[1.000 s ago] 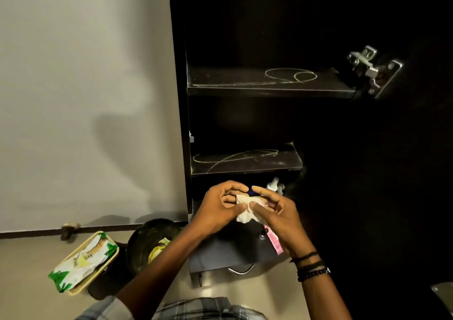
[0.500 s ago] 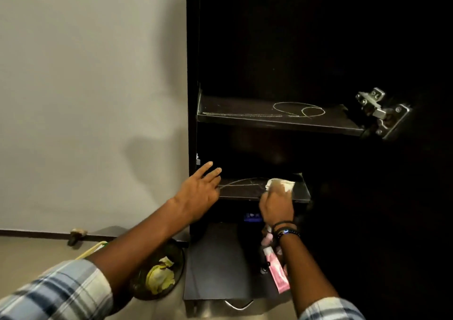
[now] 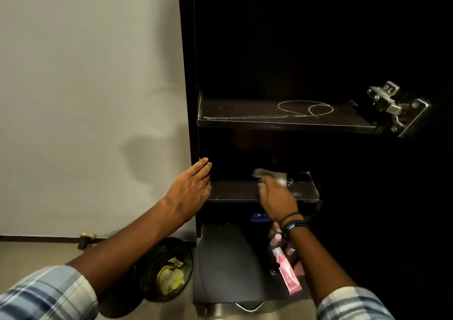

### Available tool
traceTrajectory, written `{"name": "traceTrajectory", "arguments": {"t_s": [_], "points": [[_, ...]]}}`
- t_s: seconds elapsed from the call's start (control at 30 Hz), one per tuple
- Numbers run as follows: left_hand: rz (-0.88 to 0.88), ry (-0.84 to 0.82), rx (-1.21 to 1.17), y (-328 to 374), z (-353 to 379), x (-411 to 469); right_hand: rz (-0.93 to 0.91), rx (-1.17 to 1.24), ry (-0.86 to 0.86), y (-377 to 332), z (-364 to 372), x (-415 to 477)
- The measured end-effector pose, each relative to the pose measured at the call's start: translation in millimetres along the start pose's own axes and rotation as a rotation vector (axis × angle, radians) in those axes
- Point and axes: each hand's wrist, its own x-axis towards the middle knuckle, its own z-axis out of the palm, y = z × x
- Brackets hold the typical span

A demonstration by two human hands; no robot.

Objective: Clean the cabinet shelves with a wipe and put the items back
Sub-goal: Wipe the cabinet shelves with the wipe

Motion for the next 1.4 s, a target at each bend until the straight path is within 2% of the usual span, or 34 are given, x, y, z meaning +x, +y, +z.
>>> {"name": "traceTrajectory", "arguments": {"t_s": [0.1, 0.17, 0.23, 0.27, 0.37, 0.5, 0.6, 0.67, 0.77, 0.83, 0.87, 0.97, 1.03, 1.1, 1.17, 1.27, 1.33, 1.4], "points": [[-0.003, -0.001, -0.043, 0.5, 3.7, 2.6, 0.242, -0.067, -0.008, 59.6, -27.1, 5.0], [0.014, 0.003, -0.05, -1.0, 2.7, 5.0, 0.256, -0.071, 0.045, 56.8, -24.9, 5.8], [0.032, 0.008, -0.059, -2.7, 0.5, 6.7, 0.135, -0.091, 0.077, 25.4, -10.7, 3.0], [0.034, 0.011, -0.066, -3.5, -0.6, 7.1, 0.013, -0.083, 0.075, 4.0, 0.6, 1.2], [0.027, 0.028, -0.073, -4.5, -2.0, 7.4, -0.24, -0.013, -0.028, -73.3, 34.9, 8.2], [0.047, 0.012, -0.069, -4.9, 2.6, 7.1, -0.371, -0.079, -0.193, -130.8, 65.9, 24.4], [0.058, 0.055, -0.03, -6.3, 8.9, 8.0, -0.444, -0.013, -0.164, -113.2, 45.7, 3.1], [0.075, 0.083, -0.008, -7.5, 11.1, 6.1, -0.4, 0.026, -0.094, -77.0, 28.0, -14.4], [0.086, 0.135, 0.022, -8.1, 12.9, 2.8, -0.142, -0.146, 0.072, 15.8, 7.5, -14.5], [0.072, 0.174, 0.02, -8.8, 13.7, 1.4, 0.025, -0.323, 0.023, 63.4, -6.9, -8.1], [0.066, 0.192, 0.02, -8.7, 14.5, 1.4, 0.047, -0.402, -0.004, 74.5, -10.4, -3.8], [0.075, 0.203, 0.023, -8.0, 17.2, 3.7, 0.006, -0.39, 0.087, 35.8, -0.8, -1.3], [0.059, 0.228, 0.023, -9.8, 16.1, 3.0, -0.11, -0.181, 0.139, -32.4, 21.3, -12.6], [0.057, 0.257, 0.017, -11.9, 15.2, 2.8, -0.264, -0.086, 0.023, -102.0, 43.0, -32.2], [0.083, 0.246, 0.024, -11.9, 20.1, 3.7, -0.324, -0.019, -0.085, -137.1, 55.9, -50.2], [0.116, 0.242, 0.005, -14.0, 17.1, 3.1, -0.309, 0.011, -0.039, -109.0, 45.9, -48.3], [0.111, 0.257, -0.028, -14.7, 12.7, -0.1, -0.209, -0.07, -0.011, -54.1, 28.5, -40.9], [0.07, 0.282, 0.022, -14.8, 12.3, -2.7, -0.03, -0.207, -0.032, 11.5, 5.2, -28.1]]}}
